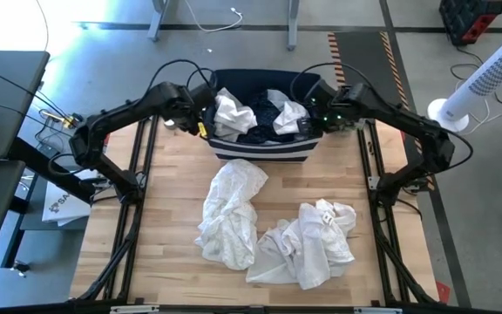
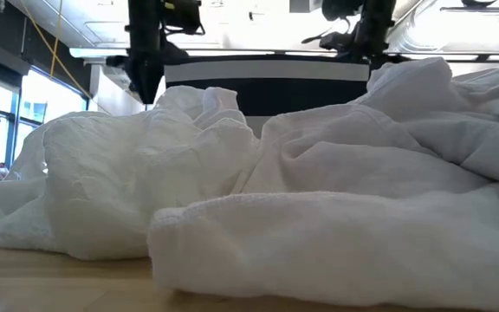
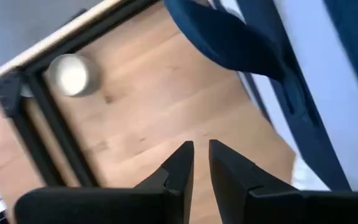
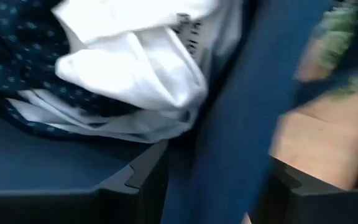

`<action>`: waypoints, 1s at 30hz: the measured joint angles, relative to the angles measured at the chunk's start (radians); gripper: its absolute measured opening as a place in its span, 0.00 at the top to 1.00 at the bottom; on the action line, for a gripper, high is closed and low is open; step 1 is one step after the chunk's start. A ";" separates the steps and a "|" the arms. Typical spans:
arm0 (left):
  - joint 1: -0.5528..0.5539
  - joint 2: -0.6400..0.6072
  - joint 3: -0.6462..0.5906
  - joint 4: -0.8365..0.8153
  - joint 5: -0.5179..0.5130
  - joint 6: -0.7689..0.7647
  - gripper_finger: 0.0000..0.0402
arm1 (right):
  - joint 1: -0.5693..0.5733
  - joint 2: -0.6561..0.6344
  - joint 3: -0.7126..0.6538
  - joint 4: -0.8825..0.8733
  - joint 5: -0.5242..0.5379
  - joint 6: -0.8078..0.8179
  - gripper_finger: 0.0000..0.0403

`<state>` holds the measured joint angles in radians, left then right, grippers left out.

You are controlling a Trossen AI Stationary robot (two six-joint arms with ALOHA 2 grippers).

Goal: Sort clothes
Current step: Adjust the blue laundry bin

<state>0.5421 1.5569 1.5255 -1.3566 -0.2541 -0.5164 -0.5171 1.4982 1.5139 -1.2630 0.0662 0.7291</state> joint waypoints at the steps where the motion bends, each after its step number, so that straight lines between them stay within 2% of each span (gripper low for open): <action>1: 0.010 -0.005 -0.014 0.018 0.018 0.002 0.87 | 0.000 0.000 -0.007 0.019 -0.014 -0.010 0.58; 4: 0.035 -0.006 -0.043 0.062 0.089 0.022 0.84 | 0.000 0.000 -0.022 0.064 -0.015 -0.034 0.58; 5: 0.035 -0.007 -0.045 0.062 0.085 0.020 0.84 | 0.000 0.000 -0.025 0.078 -0.015 -0.036 0.58; 8: 0.034 -0.021 -0.046 0.053 0.044 0.019 0.89 | -0.007 0.004 -0.026 0.129 -0.007 -0.045 0.60; 12: 0.039 -0.065 -0.048 0.053 -0.025 -0.006 0.99 | -0.028 0.022 -0.026 0.233 -0.007 -0.078 0.68; 16: 0.063 -0.097 -0.048 0.030 -0.089 -0.014 0.97 | -0.043 0.058 -0.026 0.314 -0.026 -0.083 0.75; 22: 0.109 -0.104 -0.048 0.044 -0.113 0.081 0.98 | -0.047 0.074 -0.025 0.313 -0.033 -0.115 0.77; 26: 0.127 -0.110 -0.048 0.055 -0.102 0.127 0.92 | -0.048 0.065 -0.023 0.307 -0.051 -0.145 0.75; 30: 0.148 -0.144 -0.048 0.053 -0.058 0.139 0.80 | -0.048 0.033 0.014 0.317 -0.041 -0.162 0.67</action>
<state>0.6903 1.4127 1.4773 -1.3035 -0.3125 -0.3779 -0.5652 1.5311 1.5277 -0.9455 0.0248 0.5671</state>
